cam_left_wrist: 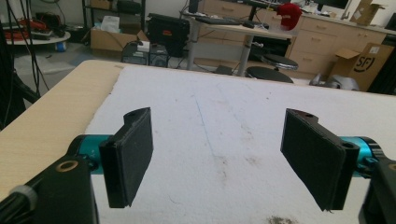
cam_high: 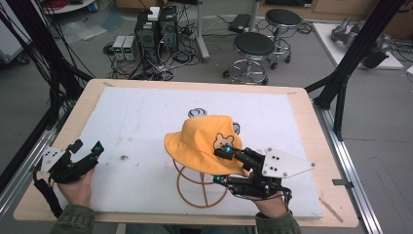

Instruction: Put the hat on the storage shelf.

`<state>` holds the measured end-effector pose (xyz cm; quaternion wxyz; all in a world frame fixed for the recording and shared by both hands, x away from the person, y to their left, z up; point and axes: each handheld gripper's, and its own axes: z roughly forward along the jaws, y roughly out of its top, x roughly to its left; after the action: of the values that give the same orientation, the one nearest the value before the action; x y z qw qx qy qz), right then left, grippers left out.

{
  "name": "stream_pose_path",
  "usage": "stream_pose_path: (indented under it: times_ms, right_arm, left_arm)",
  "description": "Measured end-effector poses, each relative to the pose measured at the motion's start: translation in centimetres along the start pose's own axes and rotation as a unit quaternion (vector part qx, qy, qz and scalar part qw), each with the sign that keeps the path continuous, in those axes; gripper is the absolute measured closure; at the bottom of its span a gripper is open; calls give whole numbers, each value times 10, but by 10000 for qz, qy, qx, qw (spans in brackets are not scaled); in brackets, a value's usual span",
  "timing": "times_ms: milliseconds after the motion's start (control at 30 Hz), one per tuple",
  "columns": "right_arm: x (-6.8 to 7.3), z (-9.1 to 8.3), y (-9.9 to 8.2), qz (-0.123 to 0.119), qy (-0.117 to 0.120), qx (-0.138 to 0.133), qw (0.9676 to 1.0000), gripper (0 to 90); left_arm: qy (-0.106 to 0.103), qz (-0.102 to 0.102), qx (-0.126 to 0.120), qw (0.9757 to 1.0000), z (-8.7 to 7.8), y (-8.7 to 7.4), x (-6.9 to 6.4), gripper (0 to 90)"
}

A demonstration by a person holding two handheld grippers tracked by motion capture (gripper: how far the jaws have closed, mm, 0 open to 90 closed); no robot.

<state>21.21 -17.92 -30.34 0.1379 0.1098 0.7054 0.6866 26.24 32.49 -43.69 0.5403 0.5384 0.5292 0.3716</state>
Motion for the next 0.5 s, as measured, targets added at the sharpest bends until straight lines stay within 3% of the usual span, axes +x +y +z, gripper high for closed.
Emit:
stream_pose_path:
  times_ms: [133, 500]
  right_arm:
    - [4, 3, 2, 12, 16, 58, 10000, 319]
    - [7, 1, 8, 93, 120, -179, 9997, 314]
  left_arm:
    - [-6, -1, 10, 10000, 0, 0, 0, 256]
    - [-7, 2, 16, 10000, 0, 0, 1, 256]
